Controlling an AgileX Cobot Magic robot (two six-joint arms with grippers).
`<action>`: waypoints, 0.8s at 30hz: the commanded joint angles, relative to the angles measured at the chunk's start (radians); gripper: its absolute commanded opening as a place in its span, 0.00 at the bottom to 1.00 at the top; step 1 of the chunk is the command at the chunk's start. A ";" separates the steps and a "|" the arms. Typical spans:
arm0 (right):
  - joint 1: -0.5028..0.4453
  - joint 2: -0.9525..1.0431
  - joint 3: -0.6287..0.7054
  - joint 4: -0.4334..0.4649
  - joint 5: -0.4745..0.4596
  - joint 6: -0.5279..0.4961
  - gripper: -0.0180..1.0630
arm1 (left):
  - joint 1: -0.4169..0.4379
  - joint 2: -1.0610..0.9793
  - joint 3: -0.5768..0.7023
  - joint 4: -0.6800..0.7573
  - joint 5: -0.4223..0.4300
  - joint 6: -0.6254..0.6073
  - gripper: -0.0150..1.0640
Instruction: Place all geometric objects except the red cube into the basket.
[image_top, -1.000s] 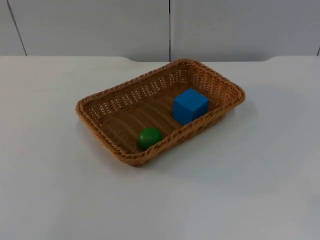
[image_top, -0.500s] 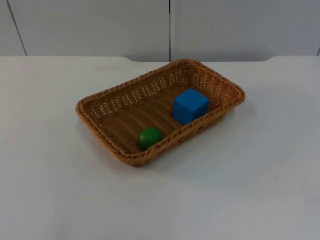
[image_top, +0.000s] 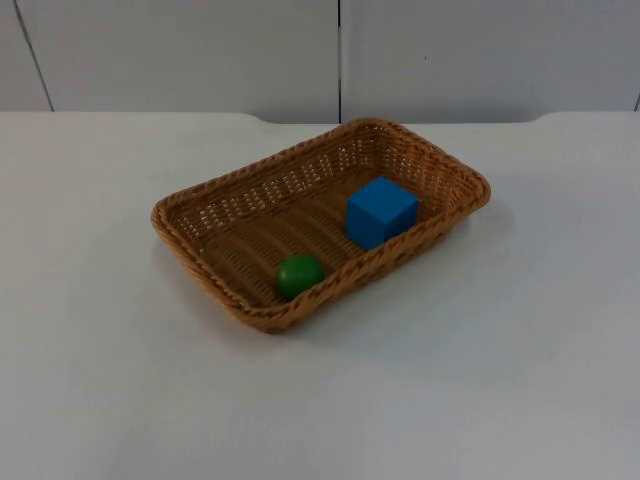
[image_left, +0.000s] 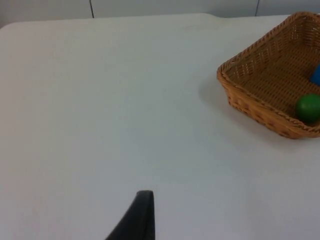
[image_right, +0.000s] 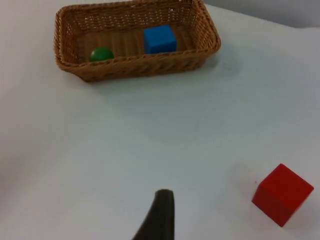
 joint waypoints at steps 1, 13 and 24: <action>-0.001 -0.002 0.004 -0.005 -0.017 0.004 0.74 | -0.007 -0.004 0.004 -0.007 0.000 0.005 0.99; -0.001 -0.002 0.001 -0.018 -0.020 0.004 0.74 | -0.007 -0.004 0.004 -0.007 0.000 0.005 0.99; -0.001 -0.002 0.003 -0.017 -0.020 0.002 0.99 | -0.007 -0.004 0.004 -0.007 0.000 0.003 0.99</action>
